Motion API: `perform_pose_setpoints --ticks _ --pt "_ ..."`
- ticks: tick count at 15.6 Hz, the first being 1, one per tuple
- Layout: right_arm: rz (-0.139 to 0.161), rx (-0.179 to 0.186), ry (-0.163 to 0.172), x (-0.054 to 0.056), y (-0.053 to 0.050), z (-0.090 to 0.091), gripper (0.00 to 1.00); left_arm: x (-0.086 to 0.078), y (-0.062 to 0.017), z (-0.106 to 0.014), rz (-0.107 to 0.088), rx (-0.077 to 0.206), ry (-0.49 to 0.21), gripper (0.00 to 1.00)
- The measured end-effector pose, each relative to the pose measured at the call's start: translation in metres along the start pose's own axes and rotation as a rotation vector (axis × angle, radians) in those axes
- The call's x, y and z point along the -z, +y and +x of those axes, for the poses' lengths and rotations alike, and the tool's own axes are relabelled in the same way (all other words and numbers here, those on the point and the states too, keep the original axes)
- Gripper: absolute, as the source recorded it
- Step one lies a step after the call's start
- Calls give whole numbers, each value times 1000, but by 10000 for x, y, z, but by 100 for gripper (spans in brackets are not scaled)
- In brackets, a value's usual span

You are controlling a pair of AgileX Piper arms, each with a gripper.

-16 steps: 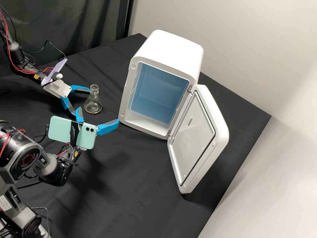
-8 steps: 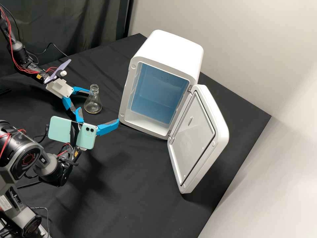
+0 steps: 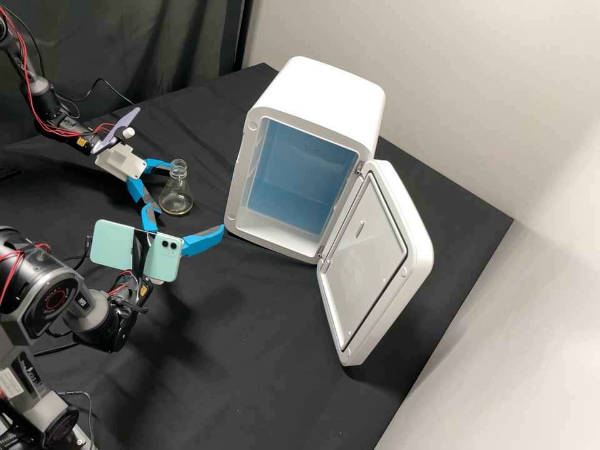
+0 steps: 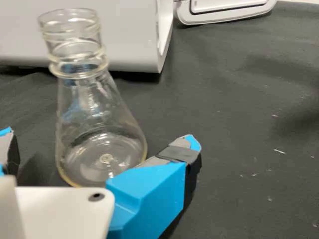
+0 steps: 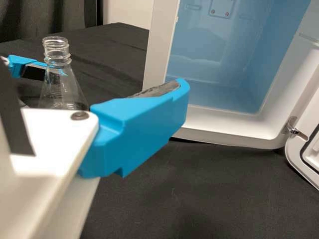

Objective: Place the flask in the incubator

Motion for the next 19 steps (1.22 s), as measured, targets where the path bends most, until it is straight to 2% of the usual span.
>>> perform_pose_setpoints --ticks 3,6,8,11,13,17,19 --pt "-2 1 2 3 -3 1 100 23 -3 -5 -2 0 6 100" --pt "-6 1 2 3 -3 1 100 62 62 20 8 -22 12 100" --pt "-6 1 2 3 -3 1 100 65 68 23 9 -24 12 100" --pt "-6 1 2 3 -3 1 100 81 148 45 23 -48 12 100" --pt "-6 1 2 3 -3 1 100 55 187 50 32 -59 5 100" --pt "-6 3 0 1 -5 2 100 -35 188 85 45 -55 -24 100" --pt "-6 3 0 1 -5 2 100 -74 191 106 39 -58 -27 100"
